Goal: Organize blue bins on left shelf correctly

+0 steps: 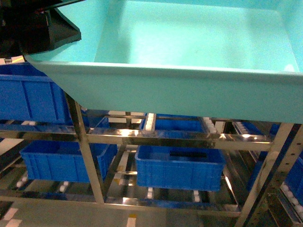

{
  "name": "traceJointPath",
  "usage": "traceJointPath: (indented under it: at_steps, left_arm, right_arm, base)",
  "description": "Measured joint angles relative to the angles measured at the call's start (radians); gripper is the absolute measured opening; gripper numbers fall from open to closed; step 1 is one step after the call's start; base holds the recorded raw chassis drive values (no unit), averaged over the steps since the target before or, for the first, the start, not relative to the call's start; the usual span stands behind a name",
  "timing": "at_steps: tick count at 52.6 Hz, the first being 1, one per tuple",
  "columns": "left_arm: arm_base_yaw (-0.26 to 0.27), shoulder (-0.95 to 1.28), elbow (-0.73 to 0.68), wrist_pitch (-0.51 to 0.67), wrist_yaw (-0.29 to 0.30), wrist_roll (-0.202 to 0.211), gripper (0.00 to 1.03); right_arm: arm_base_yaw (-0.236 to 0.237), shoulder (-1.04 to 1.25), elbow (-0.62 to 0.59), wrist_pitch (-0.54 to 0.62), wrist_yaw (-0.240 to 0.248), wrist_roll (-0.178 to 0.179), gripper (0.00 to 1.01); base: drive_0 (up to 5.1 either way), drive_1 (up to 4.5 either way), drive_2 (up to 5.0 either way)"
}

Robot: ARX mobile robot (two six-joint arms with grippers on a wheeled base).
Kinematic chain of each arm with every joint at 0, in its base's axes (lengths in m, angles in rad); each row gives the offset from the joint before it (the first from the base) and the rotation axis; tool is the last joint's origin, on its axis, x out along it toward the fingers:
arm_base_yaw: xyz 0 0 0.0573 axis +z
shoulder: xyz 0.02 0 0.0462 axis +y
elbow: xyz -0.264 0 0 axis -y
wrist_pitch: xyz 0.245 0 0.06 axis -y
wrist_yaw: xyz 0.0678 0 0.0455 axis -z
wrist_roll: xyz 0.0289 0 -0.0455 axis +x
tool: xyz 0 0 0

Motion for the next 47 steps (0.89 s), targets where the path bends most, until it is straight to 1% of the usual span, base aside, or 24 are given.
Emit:
traceJointPath:
  at_steps: [10,15,19,25,27,30,33,34,37,41,43,47]
  left_arm:
    - [0.0,0.0,0.0,0.003,0.0,0.0,0.02]
    - [-0.003,0.003,0.001,-0.004,0.0,0.0,0.02]
    - [-0.014,0.031,0.01,-0.026,-0.014,0.003,0.02]
    - [-0.03,0.093,0.01,-0.059,-0.023,0.002,0.02]
    - [-0.031,0.105,0.01,-0.061,-0.024,0.001,0.02]
    - [-0.031,0.139,0.016,-0.089,-0.018,-0.003,0.02]
    - [-0.031,0.175,0.018,-0.079,-0.029,-0.003,0.02]
    - [-0.031,0.189,0.023,-0.084,-0.032,0.002,0.02]
    - [-0.031,0.218,0.04,-0.11,-0.032,0.005,0.02]
    - [-0.03,0.259,0.053,-0.111,-0.027,0.01,0.02]
    - [-0.03,0.284,0.064,-0.123,-0.028,0.024,0.02]
    - [-0.027,0.343,0.088,-0.164,-0.006,0.026,0.02]
  right_arm:
    - [0.0,-0.002,0.0,0.001,0.0,0.0,0.02]
    - [0.0,0.02,0.008,0.006,-0.008,-0.003,0.02]
    - [-0.005,0.082,0.026,0.002,-0.028,-0.013,0.02]
    - [-0.005,0.164,0.034,-0.013,-0.041,-0.032,0.02]
    - [-0.005,0.175,0.036,-0.014,-0.042,-0.036,0.02]
    - [-0.005,0.212,0.058,-0.046,-0.052,-0.047,0.02]
    - [0.0,0.256,0.067,-0.022,-0.056,-0.058,0.02]
    - [0.001,0.27,0.07,-0.019,-0.055,-0.067,0.02]
    - [0.001,0.299,0.078,-0.028,-0.057,-0.078,0.02]
    - [0.0,0.337,0.08,-0.024,-0.057,-0.08,0.02]
    - [0.0,0.357,0.08,-0.03,-0.058,-0.083,0.02]
    - [-0.004,0.392,0.073,-0.061,-0.063,-0.084,0.02]
  base:
    - [0.0,0.0,0.0]
    - [0.0,0.0,0.0]
    - [0.0,0.0,0.0]
    - [0.0,0.0,0.0]
    - [0.0,0.0,0.0]
    - [0.0,0.0,0.0]
    - [0.0,0.0,0.0]
    - [0.0,0.0,0.0]
    - [0.0,0.0,0.0]
    - [0.0,0.0,0.0]
    - [0.0,0.0,0.0]
    - [0.0,0.0,0.0]
